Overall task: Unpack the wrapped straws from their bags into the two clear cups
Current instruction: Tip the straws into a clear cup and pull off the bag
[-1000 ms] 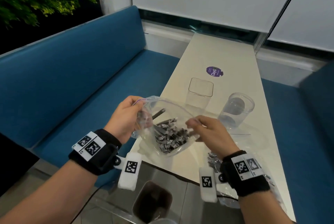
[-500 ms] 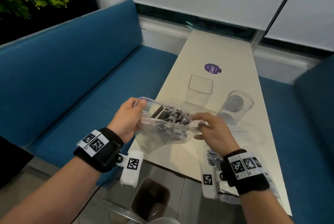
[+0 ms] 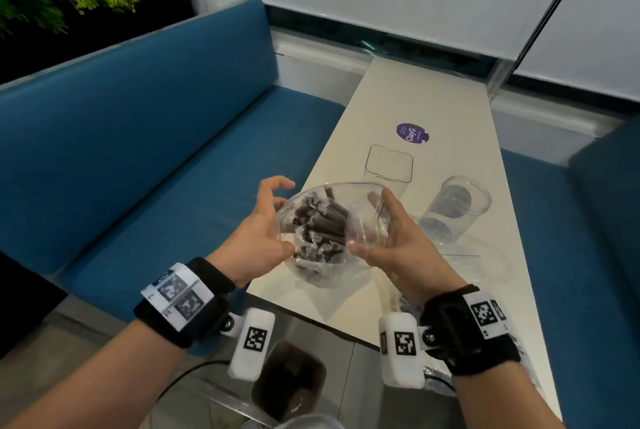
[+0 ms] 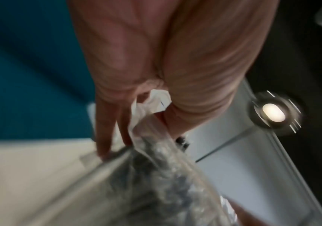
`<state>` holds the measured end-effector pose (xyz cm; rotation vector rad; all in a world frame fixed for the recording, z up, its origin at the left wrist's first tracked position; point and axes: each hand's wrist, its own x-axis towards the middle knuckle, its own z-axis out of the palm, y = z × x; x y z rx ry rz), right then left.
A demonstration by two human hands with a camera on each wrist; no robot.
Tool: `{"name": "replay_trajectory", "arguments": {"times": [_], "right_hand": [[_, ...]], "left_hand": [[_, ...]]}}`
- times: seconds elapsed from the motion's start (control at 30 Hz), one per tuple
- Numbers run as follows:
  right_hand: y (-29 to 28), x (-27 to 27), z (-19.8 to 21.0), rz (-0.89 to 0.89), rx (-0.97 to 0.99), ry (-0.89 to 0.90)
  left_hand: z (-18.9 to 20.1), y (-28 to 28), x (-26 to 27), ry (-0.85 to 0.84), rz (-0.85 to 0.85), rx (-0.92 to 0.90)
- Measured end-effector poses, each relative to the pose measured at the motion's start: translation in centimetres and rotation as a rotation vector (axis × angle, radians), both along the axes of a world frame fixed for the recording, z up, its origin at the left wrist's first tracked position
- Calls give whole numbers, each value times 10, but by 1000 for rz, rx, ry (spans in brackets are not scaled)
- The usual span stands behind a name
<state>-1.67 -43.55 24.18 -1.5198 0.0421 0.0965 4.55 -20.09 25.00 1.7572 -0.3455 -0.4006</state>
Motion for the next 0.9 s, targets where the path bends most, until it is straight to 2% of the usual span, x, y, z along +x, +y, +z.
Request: {"name": "replay_trajectory", "arguments": {"times": [0.07, 0.17, 0.3, 0.33, 0.43, 0.53, 0.6, 0.7, 0.8, 0.9], "right_hand": [[0, 2, -1, -63, 23, -25], [-1, 0, -3, -105, -71, -8], [4, -5, 0, 26, -579, -13], [5, -7, 2, 64, -603, 25], [5, -11, 2, 91, -474, 130], [3, -12, 0, 49, -294, 113], [3, -9, -3, 31, -275, 90], [0, -6, -5, 11, -253, 72], [-3, -4, -2, 63, -227, 83], [-2, -7, 0, 119, -319, 106]], "left_hand": [[1, 3, -1, -117, -55, 99], [4, 2, -3, -102, -17, 68], [3, -2, -1, 119, 106, -144], [3, -3, 1, 163, 112, -195], [3, -3, 3, 267, 129, -319], [5, -4, -2, 225, 59, -243], [5, -4, -8, 183, -2, -144], [3, -5, -13, 207, -39, -101], [3, -7, -15, 251, -38, -196], [2, -8, -14, 335, 33, -301]]}}
